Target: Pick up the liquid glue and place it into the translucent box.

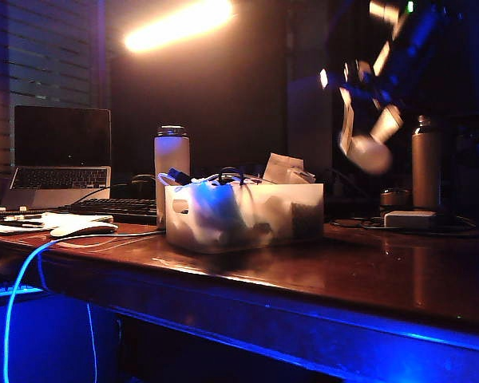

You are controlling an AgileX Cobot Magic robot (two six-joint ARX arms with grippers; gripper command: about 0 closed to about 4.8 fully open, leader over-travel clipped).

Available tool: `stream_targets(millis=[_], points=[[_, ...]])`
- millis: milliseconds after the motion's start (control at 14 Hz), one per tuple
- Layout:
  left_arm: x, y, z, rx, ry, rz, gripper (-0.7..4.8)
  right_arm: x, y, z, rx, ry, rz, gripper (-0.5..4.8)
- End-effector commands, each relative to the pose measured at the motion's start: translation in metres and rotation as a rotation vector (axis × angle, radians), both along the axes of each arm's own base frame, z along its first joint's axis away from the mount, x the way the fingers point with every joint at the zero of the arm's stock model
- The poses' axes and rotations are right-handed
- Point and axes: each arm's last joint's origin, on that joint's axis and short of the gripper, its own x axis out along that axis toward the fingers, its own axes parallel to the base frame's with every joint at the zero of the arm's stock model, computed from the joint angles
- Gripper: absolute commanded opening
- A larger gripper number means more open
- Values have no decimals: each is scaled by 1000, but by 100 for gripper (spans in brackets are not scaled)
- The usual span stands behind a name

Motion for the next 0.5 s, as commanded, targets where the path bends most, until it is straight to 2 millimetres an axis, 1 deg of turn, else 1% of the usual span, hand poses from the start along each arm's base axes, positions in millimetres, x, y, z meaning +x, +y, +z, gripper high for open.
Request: stream_targets(millis=[72,143,287,502], points=[[-2,0,3,-7,-14,-6,-5,4,16,17,76,-115,70,71],[-2,0,3,-6,-14,-5,-5,6,20,20,95,-156,84,17],[-2,0,3,-7,-13,-6,-5,12,33,21,128,-185,122,17],[-3,0,2,-5,-1,-5,-5,24,59,10,152,-224,155,17]])
